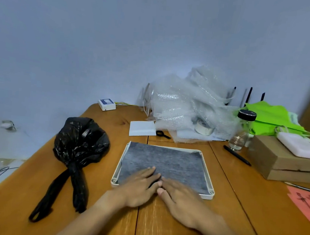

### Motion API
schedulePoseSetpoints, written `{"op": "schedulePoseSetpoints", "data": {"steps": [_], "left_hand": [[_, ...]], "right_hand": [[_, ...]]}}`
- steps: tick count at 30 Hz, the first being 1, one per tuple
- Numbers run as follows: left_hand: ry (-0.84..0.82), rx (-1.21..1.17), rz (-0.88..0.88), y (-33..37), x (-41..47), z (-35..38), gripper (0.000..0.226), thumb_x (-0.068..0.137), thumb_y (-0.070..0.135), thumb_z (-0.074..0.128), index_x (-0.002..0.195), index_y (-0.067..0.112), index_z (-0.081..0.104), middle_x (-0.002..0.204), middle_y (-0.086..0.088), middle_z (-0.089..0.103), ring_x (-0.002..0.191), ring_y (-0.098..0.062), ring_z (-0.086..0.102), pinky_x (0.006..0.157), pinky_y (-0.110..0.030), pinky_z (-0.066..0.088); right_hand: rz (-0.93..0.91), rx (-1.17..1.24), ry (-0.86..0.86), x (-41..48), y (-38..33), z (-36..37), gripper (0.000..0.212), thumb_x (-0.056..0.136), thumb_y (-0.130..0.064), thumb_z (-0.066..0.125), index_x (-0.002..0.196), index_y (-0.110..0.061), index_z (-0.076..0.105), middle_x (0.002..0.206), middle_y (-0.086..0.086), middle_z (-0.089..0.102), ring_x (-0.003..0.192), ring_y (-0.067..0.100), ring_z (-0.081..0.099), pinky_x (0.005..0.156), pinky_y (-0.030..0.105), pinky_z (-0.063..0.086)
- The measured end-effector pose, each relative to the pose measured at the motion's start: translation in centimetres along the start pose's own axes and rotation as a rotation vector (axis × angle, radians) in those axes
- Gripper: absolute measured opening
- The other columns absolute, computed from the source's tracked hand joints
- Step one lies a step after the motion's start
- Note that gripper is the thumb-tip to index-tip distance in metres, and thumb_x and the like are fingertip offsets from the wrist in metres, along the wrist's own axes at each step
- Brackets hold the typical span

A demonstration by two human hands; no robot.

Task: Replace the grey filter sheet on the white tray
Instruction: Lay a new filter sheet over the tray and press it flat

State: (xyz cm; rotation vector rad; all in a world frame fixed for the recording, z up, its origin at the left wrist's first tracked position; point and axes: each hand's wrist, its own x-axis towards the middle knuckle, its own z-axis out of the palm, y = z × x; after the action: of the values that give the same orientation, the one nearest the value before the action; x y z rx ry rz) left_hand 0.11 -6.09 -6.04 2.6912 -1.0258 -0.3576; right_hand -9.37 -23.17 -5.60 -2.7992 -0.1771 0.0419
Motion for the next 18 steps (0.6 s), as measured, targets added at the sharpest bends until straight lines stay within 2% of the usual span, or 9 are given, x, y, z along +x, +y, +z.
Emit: {"op": "schedulePoseSetpoints", "data": {"steps": [4,7,9,10,12,16,18], "left_hand": [[0.064,0.140,0.001,-2.4,-2.4,0.1,0.077,0.099,0.073,0.018,0.162,0.030,0.018,0.171,0.010,0.005,0.157,-0.007,0.001,0.125,-0.028,-0.002],[0.195,0.295,0.040,-5.8,-4.6,0.0,0.083,0.096,0.077,0.011,0.161,0.027,0.025,0.169,0.008,0.018,0.156,-0.006,0.014,0.122,-0.021,-0.005],[0.256,0.319,0.050,-7.4,-5.9,0.1,0.092,0.091,0.079,-0.003,0.158,0.029,0.035,0.165,0.012,0.030,0.153,-0.004,0.023,0.122,-0.021,-0.001],[0.268,0.306,0.052,-8.0,-6.4,0.2,0.094,0.090,0.079,-0.006,0.156,0.030,0.040,0.163,0.013,0.035,0.151,-0.003,0.027,0.121,-0.022,0.004],[0.297,0.274,0.063,-8.2,-7.0,0.0,0.090,0.093,0.079,0.000,0.151,0.030,0.048,0.158,0.014,0.044,0.147,-0.003,0.035,0.118,-0.020,0.015],[0.295,0.223,0.076,-7.7,-8.1,-0.8,0.073,0.098,0.072,0.024,0.147,0.028,0.054,0.154,0.014,0.049,0.146,-0.002,0.037,0.114,-0.017,0.018],[0.298,0.203,0.079,-7.9,-8.5,-1.1,0.066,0.100,0.069,0.032,0.144,0.028,0.058,0.152,0.015,0.052,0.145,0.002,0.035,0.114,-0.013,0.016]], "right_hand": [[0.006,-0.124,0.045,-2.8,0.7,-0.4,0.063,0.103,-0.062,0.020,0.157,-0.031,0.029,0.163,-0.013,0.030,0.150,0.006,0.024,0.121,0.028,0.015],[0.028,-0.173,0.117,-4.2,3.2,-1.3,0.057,0.103,-0.059,0.023,0.150,-0.033,0.041,0.156,-0.015,0.040,0.143,0.005,0.035,0.117,0.025,0.025],[0.044,-0.237,0.175,-4.7,5.1,-1.7,0.051,0.103,-0.058,0.026,0.135,-0.033,0.057,0.139,-0.015,0.056,0.128,0.004,0.049,0.110,0.024,0.036],[0.041,-0.281,0.217,-4.8,5.8,-1.8,0.049,0.102,-0.059,0.026,0.121,-0.033,0.064,0.122,-0.015,0.063,0.115,0.003,0.055,0.105,0.026,0.042],[0.005,-0.337,0.326,-5.0,7.2,-1.7,0.048,0.100,-0.061,0.029,0.094,-0.033,0.068,0.095,-0.016,0.061,0.092,0.005,0.056,0.094,0.029,0.049],[-0.069,-0.375,0.378,-5.2,7.9,-2.0,0.040,0.095,-0.060,0.039,0.082,-0.035,0.067,0.085,-0.016,0.061,0.084,0.006,0.059,0.084,0.022,0.044],[-0.083,-0.378,0.415,-5.1,8.2,-2.0,0.038,0.094,-0.061,0.043,0.078,-0.035,0.066,0.083,-0.016,0.063,0.083,0.007,0.062,0.082,0.025,0.049]]}}
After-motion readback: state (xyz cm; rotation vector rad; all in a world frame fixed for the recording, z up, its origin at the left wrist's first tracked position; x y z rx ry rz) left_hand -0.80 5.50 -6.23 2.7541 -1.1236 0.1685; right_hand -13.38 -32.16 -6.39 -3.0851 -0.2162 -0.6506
